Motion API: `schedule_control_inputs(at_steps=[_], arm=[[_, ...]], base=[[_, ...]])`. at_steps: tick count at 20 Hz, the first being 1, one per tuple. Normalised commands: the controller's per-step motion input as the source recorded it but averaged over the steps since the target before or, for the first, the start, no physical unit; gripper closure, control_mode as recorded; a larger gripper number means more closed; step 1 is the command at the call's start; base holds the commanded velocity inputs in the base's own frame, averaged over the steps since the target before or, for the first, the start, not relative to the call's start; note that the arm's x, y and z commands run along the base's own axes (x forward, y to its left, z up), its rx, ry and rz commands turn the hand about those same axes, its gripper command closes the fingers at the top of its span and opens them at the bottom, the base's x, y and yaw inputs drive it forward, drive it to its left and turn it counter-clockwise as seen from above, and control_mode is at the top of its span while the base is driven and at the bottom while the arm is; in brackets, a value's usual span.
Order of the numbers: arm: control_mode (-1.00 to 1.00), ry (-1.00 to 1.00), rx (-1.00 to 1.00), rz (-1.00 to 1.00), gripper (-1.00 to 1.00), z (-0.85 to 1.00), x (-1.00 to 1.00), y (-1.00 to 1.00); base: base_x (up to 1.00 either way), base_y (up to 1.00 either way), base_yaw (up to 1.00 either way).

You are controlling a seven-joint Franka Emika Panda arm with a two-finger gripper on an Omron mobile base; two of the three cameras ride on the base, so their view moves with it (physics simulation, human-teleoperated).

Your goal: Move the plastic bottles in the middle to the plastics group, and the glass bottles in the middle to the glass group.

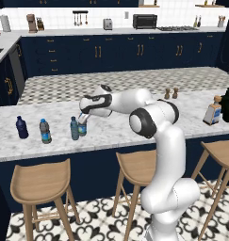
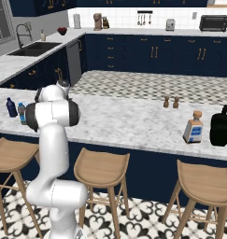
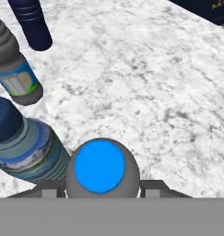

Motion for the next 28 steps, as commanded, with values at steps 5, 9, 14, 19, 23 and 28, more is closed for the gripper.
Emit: schedule_control_inputs(at_steps=[5,9,14,19,23,28], arm=[[-1.00,0.00,-0.03,0.00,-1.00,0.00,0.00,0.00],[-1.00,0.00,-0.01,0.00,-1.00,0.06,-0.01,0.00],[-1.00,0.00,0.00,0.00,-1.00,0.24,-0.13,0.00],[-1.00,0.00,-0.04,0.00,-1.00,0.45,-0.45,-0.14],[-1.00,-0.01,-0.11,-0.03,-1.00,0.38,-0.68,-0.31],[-1.00,0.00,-0.12,-0.06,-1.00,0.32,-0.69,-0.37]], base=[[0.00,0.00,0.00],[0.00,0.00,0.00],[0.00,0.00,0.00],[0.00,0.00,0.00],[0.00,0.00,0.00],[0.00,0.00,0.00]])
